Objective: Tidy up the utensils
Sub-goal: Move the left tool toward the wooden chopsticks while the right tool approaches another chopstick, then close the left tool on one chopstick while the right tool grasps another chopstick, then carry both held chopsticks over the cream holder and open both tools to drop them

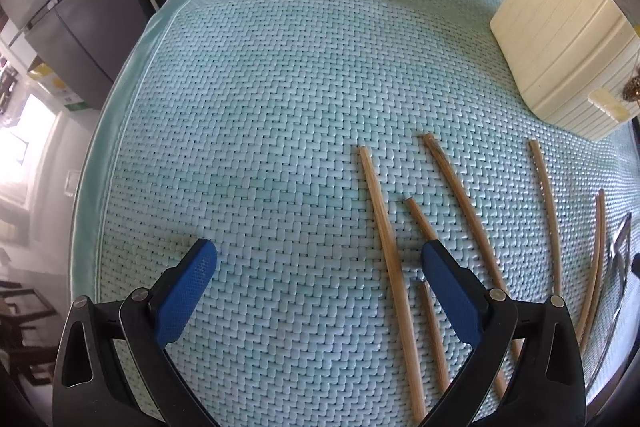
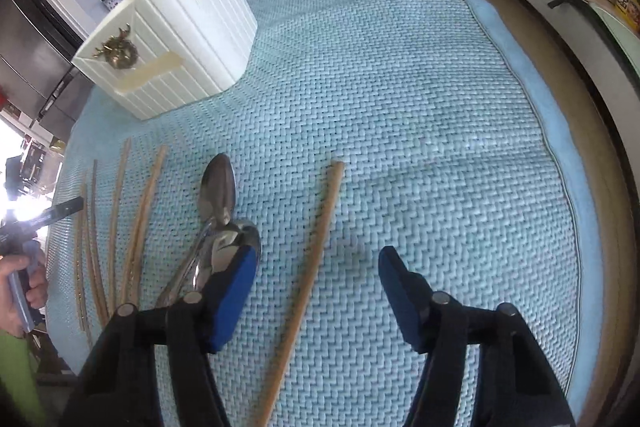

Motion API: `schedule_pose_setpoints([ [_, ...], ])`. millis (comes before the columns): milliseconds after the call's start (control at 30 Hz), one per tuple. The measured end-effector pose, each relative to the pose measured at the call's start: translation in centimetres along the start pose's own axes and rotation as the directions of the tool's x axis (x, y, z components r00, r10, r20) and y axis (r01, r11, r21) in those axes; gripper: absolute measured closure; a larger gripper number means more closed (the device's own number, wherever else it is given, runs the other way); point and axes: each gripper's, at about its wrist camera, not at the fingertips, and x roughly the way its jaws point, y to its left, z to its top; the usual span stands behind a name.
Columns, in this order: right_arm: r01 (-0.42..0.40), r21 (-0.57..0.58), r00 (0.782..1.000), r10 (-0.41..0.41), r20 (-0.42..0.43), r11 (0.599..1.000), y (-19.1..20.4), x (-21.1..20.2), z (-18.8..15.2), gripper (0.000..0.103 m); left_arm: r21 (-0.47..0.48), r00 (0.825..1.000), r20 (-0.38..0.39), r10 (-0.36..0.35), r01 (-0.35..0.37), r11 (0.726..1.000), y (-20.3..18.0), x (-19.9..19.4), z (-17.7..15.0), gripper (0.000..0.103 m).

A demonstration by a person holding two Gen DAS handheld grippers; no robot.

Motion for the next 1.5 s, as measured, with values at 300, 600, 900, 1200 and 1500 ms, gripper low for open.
schedule_pose_setpoints([
  [300, 0.093, 0.005, 0.995, -0.093, -0.021, 0.996, 1.7, 1.9, 2.2, 0.084, 0.054, 0.999, -0.039, -0.006, 0.008, 0.998, -3.1, -1.8, 2.4, 0.024],
  [600, 0.066, 0.030, 0.998, -0.066, 0.008, 0.997, 1.1, 1.9, 2.1, 0.096, 0.070, 1.000, -0.030, -0.003, 0.005, 0.998, -5.9, -2.0, 2.4, 0.052],
  [900, 0.007, 0.026, 0.998, -0.009, 0.057, 1.000, 0.2, -0.6, 2.6, 0.096, 0.057, 0.998, -0.007, -0.059, 0.059, 0.997, -7.9, -2.6, 3.3, 0.098],
  [1200, -0.084, -0.017, 0.982, 0.086, 0.166, 0.996, -0.2, -6.5, 2.6, 0.097, 0.047, 0.976, 0.136, -0.168, 0.163, 0.986, -8.2, -9.2, 3.0, 0.099],
  [1500, -0.116, -0.179, 0.925, 0.172, 0.340, 0.977, 1.2, -14.5, -0.1, 0.097, 0.109, 0.897, 0.326, -0.300, 0.279, 0.954, -4.7, -18.8, -2.5, 0.099],
])
